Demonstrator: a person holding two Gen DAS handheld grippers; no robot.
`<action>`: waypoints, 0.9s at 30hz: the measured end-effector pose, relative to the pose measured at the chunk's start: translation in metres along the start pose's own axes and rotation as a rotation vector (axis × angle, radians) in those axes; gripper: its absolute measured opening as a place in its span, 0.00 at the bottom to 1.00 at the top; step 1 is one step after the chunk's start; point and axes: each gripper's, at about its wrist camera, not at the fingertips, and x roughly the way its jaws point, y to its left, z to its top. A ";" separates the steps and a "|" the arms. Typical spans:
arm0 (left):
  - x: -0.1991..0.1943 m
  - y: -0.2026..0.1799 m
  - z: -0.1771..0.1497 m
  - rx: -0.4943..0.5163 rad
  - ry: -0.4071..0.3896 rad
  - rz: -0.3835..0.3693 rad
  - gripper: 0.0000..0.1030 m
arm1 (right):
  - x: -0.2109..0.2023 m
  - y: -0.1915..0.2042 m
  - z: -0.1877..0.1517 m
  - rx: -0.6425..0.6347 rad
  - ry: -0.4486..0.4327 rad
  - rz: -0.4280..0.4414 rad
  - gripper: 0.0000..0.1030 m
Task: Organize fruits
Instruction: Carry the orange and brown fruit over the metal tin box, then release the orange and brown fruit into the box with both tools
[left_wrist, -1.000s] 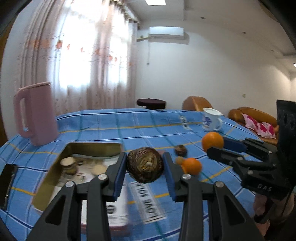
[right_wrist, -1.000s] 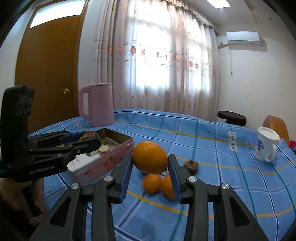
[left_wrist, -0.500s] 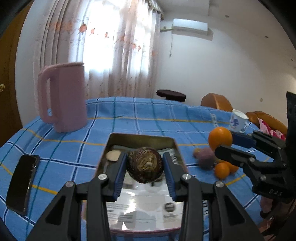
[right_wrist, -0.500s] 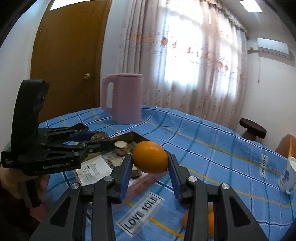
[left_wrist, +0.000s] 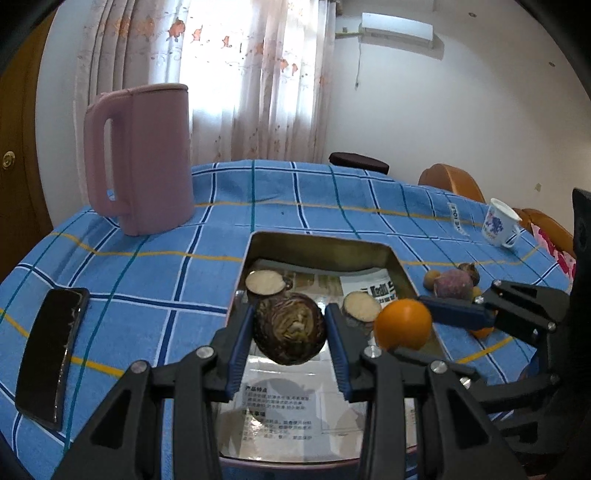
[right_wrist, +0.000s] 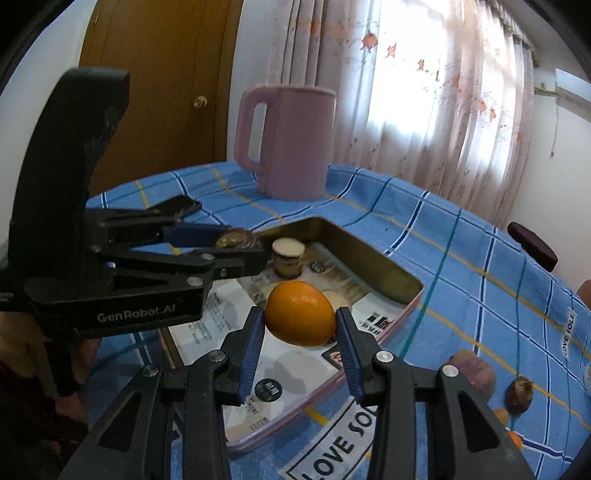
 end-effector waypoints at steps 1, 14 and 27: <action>0.001 0.000 0.000 0.001 0.005 0.000 0.39 | 0.002 0.000 0.000 -0.002 0.009 -0.001 0.40; 0.012 -0.001 -0.003 0.011 0.054 0.008 0.40 | 0.017 0.005 0.000 -0.022 0.073 0.013 0.41; -0.019 -0.009 0.006 0.006 -0.052 -0.008 0.70 | -0.011 -0.002 -0.003 0.017 -0.004 -0.031 0.53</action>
